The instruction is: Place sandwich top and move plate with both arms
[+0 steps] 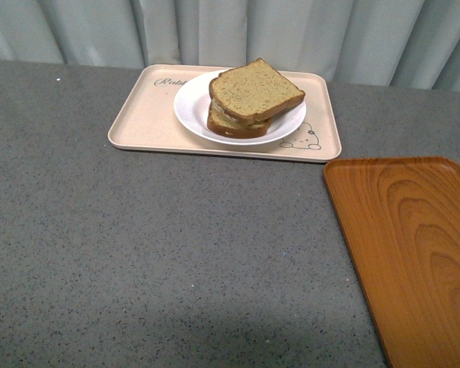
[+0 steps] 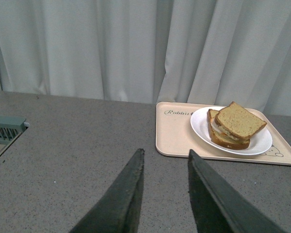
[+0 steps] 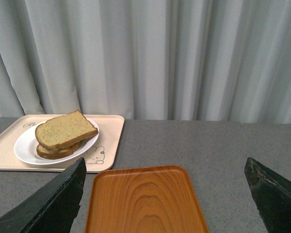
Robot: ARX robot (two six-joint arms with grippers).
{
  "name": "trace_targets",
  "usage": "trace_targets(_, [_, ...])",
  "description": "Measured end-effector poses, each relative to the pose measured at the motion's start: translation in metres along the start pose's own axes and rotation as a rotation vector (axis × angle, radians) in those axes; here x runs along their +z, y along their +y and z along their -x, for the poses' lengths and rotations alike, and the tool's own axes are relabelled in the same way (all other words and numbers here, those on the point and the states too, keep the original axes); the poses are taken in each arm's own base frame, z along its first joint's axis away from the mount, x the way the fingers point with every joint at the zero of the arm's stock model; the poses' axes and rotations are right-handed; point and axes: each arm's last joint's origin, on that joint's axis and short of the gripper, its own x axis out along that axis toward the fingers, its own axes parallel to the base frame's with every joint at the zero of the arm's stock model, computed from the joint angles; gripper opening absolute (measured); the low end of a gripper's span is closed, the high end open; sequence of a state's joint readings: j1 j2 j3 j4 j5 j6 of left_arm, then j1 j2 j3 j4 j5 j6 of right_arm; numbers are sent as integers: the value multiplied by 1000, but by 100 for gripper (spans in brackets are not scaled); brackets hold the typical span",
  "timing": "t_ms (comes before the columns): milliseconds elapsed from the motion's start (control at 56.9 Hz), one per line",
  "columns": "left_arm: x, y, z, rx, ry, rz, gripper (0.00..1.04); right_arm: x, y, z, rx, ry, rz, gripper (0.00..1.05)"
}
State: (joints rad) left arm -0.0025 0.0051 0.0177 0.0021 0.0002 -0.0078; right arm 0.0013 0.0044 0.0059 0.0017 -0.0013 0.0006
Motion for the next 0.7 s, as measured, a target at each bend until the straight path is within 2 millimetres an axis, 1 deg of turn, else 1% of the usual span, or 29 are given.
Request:
trace_targets(70, [0,0,0,0,0,0,43,0,0,0,0,0,0,96])
trace_targets(123, [0,0,0,0,0,0,50,0,0,0,0,0,0,96])
trace_targets(263, [0,0,0,0,0,0,75,0,0,0,0,0,0,96])
trace_targets(421, [0,0,0,0,-1,0,100,0,0,0,0,0,0,96])
trace_targets(457, [0,0,0,0,-1,-2,100,0,0,0,0,0,0,96])
trace_targets(509, [0,0,0,0,-1,-2,98,0,0,0,0,0,0,96])
trace_targets(702, [0,0,0,0,-1,-2,98,0,0,0,0,0,0,96])
